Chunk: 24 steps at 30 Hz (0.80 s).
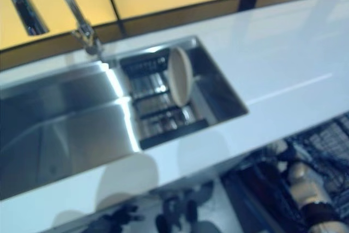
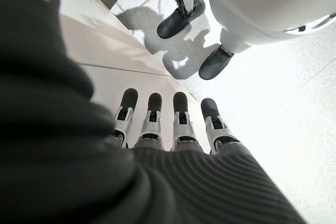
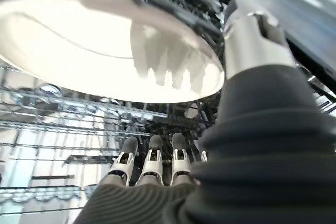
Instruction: Take plates into dishwasher
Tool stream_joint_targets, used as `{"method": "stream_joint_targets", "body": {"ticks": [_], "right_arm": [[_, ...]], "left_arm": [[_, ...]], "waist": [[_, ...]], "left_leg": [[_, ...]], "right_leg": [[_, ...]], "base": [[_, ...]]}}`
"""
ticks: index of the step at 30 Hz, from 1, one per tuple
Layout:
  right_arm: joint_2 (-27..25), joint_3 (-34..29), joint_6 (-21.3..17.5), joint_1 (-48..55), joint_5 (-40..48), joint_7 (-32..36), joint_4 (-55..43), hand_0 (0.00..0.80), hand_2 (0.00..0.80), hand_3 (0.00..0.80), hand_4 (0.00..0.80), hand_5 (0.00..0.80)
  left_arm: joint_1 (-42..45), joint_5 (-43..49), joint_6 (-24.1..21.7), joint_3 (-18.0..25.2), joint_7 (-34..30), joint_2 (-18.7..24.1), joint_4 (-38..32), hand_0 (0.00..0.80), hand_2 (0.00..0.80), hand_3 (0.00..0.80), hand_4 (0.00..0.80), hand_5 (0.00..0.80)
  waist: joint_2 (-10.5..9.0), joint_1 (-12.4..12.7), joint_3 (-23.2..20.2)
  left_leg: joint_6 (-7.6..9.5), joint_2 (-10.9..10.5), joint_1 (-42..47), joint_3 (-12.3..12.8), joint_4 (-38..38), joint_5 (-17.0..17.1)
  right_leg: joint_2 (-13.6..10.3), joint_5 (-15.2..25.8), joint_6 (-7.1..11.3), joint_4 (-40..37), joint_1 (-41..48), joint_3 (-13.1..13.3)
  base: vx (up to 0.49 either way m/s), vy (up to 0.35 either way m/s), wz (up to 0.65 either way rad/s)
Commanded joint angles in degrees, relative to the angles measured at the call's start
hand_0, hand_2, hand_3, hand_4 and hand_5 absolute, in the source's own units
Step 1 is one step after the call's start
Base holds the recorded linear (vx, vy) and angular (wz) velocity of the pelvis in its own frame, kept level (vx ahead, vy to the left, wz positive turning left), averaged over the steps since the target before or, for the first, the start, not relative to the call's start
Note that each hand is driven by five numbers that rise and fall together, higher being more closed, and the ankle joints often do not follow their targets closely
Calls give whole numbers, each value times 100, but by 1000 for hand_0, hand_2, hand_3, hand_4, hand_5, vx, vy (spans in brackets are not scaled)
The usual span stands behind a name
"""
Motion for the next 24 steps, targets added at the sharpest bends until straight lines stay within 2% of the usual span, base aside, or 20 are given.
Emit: {"method": "stream_joint_targets", "body": {"ticks": [1, 8, 11, 14, 18, 24], "right_arm": [[-275, -419, 56, -48, 23, 222, -58, 0, 0, 0, 0, 0], [-568, -879, 67, 373, 686, 1032, -146, 0, 0, 0, 0, 0], [-626, -1040, 127, 510, 870, 1134, -78, 0, 0, 0, 0, 0], [-791, -1263, 151, 612, 1149, 665, 188, 0, 0, 0, 0, 0], [-1068, -1791, -42, 725, 1049, -228, 399, 0, 0, 0, 0, 0], [-1259, -2461, -192, 753, 665, -1262, -773, 0, 0, 0, 0, 0]], "left_arm": [[-438, 102, -211, 407, 216, 172, 163, 0, 0, 0, 0, 0], [-415, 143, -191, 573, 224, 237, 223, 0, 0, 0, 0, 0], [-396, 145, -199, 621, 213, 251, 252, 0, 0, 0, 0, 0], [-369, 110, -188, 617, 239, 261, 257, 0, 0, 0, 0, 0], [-290, -14, -171, 543, 285, 302, 219, 0, 0, 0, 0, 0], [-123, -138, -217, 541, 354, 287, 228, 0, 0, 0, 0, 0]], "waist": [[-204, -167, -47], [-334, -292, -121], [-376, -316, -166], [-420, -330, -200], [-443, -353, -225], [-419, -394, -212]], "left_leg": [[166, -7, 243, -61, 20, -658], [175, 14, 310, 83, 20, -695], [182, 20, 344, 138, 20, -712], [188, 31, 381, 178, 20, -734], [197, 47, 431, 200, 20, -756], [247, 41, 478, 175, 20, -777]], "right_leg": [[136, -503, 286, 10, 222, 245], [162, -493, 289, 10, 247, 348], [171, -489, 290, 10, 266, 385], [181, -484, 296, 10, 293, 418], [195, -473, 310, 10, 338, 444], [220, -488, 319, 50, 365, 515]], "base": [[4, 17, -13], [1, 26, -8], [14, 28, -15], [0, 0, 0], [0, 0, 0], [27, 33, -6]]}}
